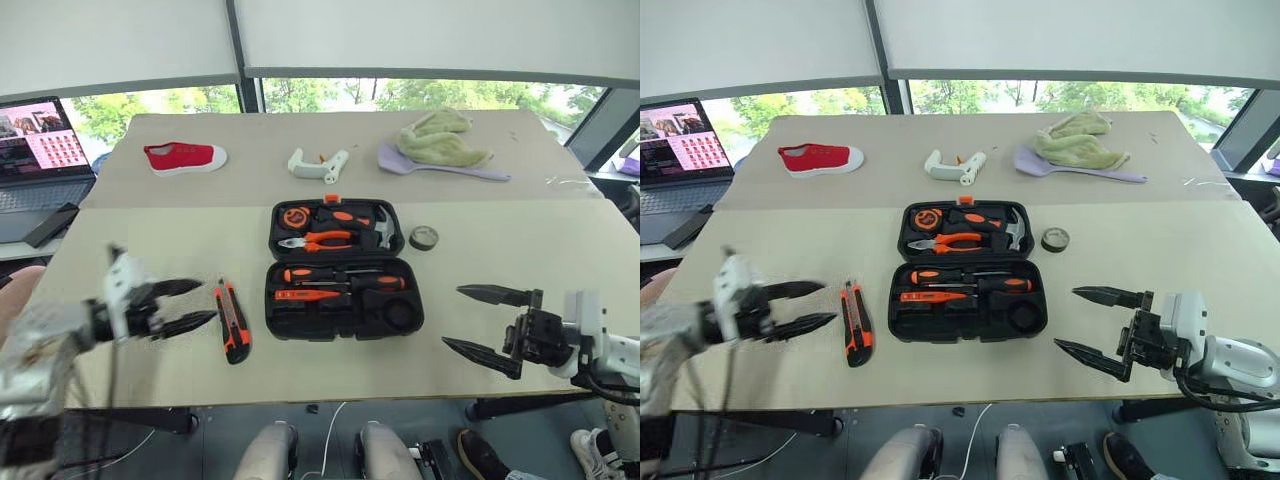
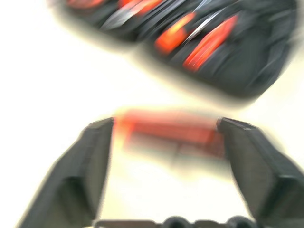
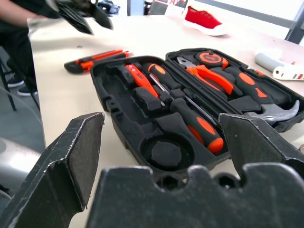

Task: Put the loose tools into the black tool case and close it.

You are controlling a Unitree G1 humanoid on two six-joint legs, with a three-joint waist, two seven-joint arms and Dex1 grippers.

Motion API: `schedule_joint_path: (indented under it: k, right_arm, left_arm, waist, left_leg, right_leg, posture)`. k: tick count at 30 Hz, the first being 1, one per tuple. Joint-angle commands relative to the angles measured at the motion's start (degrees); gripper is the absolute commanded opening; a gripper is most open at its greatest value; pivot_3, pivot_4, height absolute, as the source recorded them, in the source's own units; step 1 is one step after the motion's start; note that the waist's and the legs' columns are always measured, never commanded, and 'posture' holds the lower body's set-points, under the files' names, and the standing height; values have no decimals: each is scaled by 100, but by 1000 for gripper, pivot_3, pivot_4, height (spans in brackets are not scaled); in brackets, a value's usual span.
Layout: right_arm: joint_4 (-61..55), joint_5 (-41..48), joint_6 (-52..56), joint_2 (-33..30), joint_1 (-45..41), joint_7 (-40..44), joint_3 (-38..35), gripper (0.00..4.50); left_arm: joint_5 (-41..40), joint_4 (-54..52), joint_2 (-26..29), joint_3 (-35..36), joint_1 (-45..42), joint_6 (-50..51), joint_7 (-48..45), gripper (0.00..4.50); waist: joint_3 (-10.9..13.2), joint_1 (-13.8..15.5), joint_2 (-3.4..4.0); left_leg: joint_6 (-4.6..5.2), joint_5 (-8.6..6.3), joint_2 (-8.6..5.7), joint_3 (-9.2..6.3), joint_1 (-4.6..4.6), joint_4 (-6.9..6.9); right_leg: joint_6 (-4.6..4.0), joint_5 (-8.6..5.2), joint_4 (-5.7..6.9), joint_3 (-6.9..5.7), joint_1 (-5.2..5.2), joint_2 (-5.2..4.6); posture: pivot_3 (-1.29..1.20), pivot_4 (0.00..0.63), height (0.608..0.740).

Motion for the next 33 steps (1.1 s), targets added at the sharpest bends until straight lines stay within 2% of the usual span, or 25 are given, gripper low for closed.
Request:
schedule_joint_path:
  k: [1,5,9,12,14,17,19,24,33]
  right_arm:
    - [177,82,-281,40,-122,383,83,4500]
    - [354,361,-160,45,-368,650,115,4500]
    - [407,366,-310,201,-735,593,146,4500]
    - [370,379,-210,224,-821,586,186,4500]
    - [304,404,-130,209,-829,575,223,4500]
    - [199,427,-55,201,-829,504,244,4500]
    - [153,433,-29,206,-819,460,253,4500]
    - [82,443,19,208,-737,411,225,4500]
    - [-28,470,63,212,-595,363,202,4500]
  left_arm:
    - [-60,-231,35,1028,818,43,353,4475]
    - [-245,-1056,-39,1387,1829,980,691,4475]
    - [-1058,-2502,18,942,1750,2607,1350,4475]
    - [-1476,-3031,-79,655,1213,3529,2062,4475]
    - [-1484,-3268,-313,287,451,4476,3011,4475]
    - [-1561,-3637,-1145,-113,-772,6172,4164,4475]
    - [-1421,-3797,-1505,-399,-1135,6804,4549,4475]
    - [-1248,-3679,-1968,-449,-1562,7232,5010,4475]
    - [-1132,-3292,-2328,-1208,-1646,7232,5493,4475]
  waist:
    - [0,60,1]
    - [-2,78,-2]
    - [-1,132,-2]
    - [-3,155,-1]
    - [-5,125,-1]
    - [-7,111,4]
    - [-8,89,-4]
    - [-10,-2,-8]
    - [-20,79,10]
  left_leg:
    - [0,0,3,0,7,0]
    - [0,-2,11,7,6,-7]
    - [-18,-11,32,11,5,-9]
    - [-47,-23,41,12,5,-9]
    - [-43,-21,45,22,2,-10]
    - [-12,0,42,27,0,-12]
    - [-13,0,36,32,-2,-6]
    - [-26,-7,48,41,4,-9]
    - [-27,-6,41,42,9,-7]
  right_leg:
    - [-1,1,-8,-2,-1,-5]
    - [-7,6,-27,-2,4,-29]
    - [-16,12,-32,-4,4,-37]
    - [-18,13,-31,-14,6,-37]
    - [-19,14,-25,-16,12,-13]
    - [-18,13,-11,-14,4,17]
    - [-16,14,3,-16,3,24]
    - [-17,14,14,-10,-7,42]
    - [-17,14,7,-6,4,29]
  posture:
    - [0,150,740]
    - [0,150,740]
    - [0,150,740]
    - [0,150,740]
    - [0,150,740]
    - [0,150,740]
    - [0,150,740]
    - [0,150,740]
    - [0,150,740]
